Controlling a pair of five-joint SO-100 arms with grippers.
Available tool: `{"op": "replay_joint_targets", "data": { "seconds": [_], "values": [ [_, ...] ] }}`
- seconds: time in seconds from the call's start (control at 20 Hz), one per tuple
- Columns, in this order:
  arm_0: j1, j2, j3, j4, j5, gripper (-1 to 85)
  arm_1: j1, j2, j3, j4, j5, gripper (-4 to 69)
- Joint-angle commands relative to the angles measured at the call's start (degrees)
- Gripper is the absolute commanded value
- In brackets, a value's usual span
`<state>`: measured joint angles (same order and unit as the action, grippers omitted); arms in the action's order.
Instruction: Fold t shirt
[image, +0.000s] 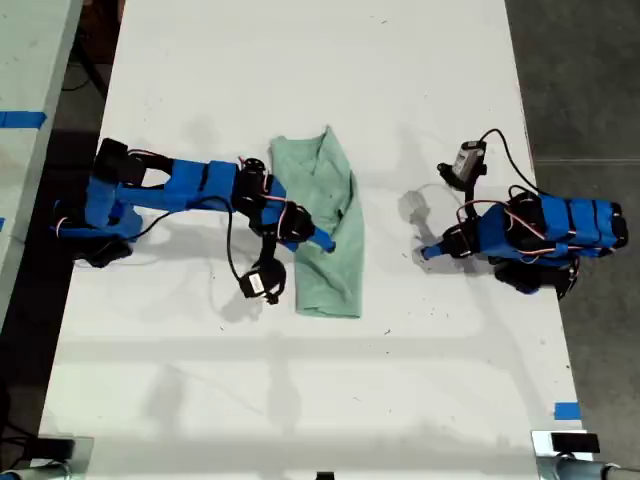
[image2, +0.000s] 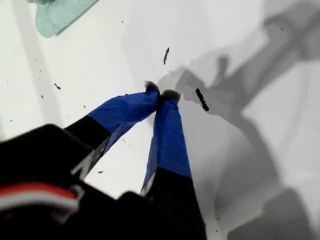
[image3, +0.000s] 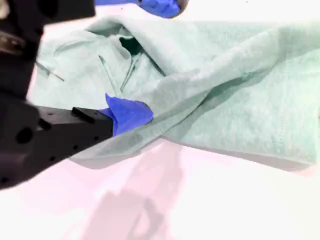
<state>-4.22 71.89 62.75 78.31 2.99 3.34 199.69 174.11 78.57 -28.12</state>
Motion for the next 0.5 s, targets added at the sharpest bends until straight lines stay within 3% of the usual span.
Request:
{"op": "replay_joint_targets", "data": {
  "seconds": [0.0, 0.1, 0.15, 0.25, 0.45],
  "values": [
    [1.67, 7.29, -2.29, 2.81, 0.97, 31.4, -0.09, 0.79, 2.99, 0.0, -0.79, 2.5],
    [3.69, 10.9, 1.14, 6.5, -1.41, 30.9, -0.26, 0.79, 2.99, 0.0, -0.79, 2.5],
    [4.39, 13.62, 5.36, 8.53, -4.66, 26.0, -0.26, 0.79, 2.99, 0.0, -0.79, 2.5],
    [4.92, 21.62, 20.3, 8.44, -14.15, 2.1, -0.26, 0.79, 2.99, 0.0, -0.88, 2.5],
    [6.5, 33.31, 36.39, 7.73, -27.42, -0.1, -0.18, 0.79, 2.99, 0.0, -0.88, 2.5]
  ]
}}
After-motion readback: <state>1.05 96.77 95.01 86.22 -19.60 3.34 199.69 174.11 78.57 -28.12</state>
